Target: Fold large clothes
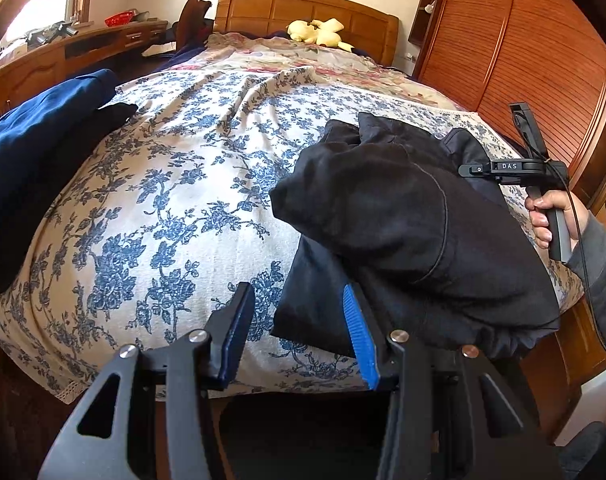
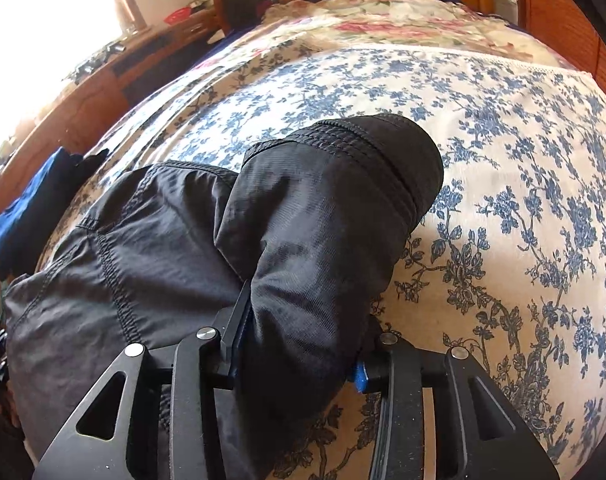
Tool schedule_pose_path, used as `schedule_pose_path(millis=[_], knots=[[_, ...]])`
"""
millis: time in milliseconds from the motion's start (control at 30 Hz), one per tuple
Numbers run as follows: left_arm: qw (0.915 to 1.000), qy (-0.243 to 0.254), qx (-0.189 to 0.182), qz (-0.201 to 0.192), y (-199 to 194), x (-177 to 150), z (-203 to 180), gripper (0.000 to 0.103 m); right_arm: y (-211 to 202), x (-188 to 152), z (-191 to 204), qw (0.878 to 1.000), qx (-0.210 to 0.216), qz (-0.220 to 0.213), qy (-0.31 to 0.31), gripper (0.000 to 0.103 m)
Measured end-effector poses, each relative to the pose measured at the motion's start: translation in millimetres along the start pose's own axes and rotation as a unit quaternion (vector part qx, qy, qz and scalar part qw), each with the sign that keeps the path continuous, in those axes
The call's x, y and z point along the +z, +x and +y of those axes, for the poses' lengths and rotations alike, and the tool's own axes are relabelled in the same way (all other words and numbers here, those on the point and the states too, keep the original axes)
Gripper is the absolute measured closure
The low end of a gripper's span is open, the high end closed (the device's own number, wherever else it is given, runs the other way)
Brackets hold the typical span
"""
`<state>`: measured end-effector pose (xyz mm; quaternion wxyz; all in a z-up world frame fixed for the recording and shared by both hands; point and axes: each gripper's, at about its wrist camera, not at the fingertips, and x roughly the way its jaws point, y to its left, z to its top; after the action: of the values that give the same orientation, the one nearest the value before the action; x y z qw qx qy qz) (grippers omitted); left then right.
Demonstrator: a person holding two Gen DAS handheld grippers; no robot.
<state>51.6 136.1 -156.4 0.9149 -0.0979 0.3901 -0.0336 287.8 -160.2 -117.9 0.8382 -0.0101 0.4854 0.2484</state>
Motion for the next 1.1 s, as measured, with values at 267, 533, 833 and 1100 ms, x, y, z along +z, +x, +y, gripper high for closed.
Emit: schedule_pose_path(millis=[267, 533, 833, 1100], knots=[[0.9998, -0.008, -0.009, 0.017, 12.4, -7.5, -0.3, 0.058, 9.6, 0.3, -6.1, 1.0, -0.001, 0.008, 0.014, 0.049], [0.999, -0.03, -0.027, 0.019, 18.8, -14.2, 4.1, 0.058, 13.1, -6.5, -8.9, 1.0, 0.005, 0.003, 0.031, 0.044], [0.9979, -0.033, -0.055, 0.004, 17.7, -18.4, 6.3, 0.081, 2.4, -9.7, 3.8, 1.0, 0.009, 0.007, 0.009, 0.058], [0.9969, -0.009, -0.074, -0.024, -2.2, -10.9, 6.4, 0.091, -28.6, 4.5, 37.4, 0.999, 0.017, -0.046, -0.017, 0.07]])
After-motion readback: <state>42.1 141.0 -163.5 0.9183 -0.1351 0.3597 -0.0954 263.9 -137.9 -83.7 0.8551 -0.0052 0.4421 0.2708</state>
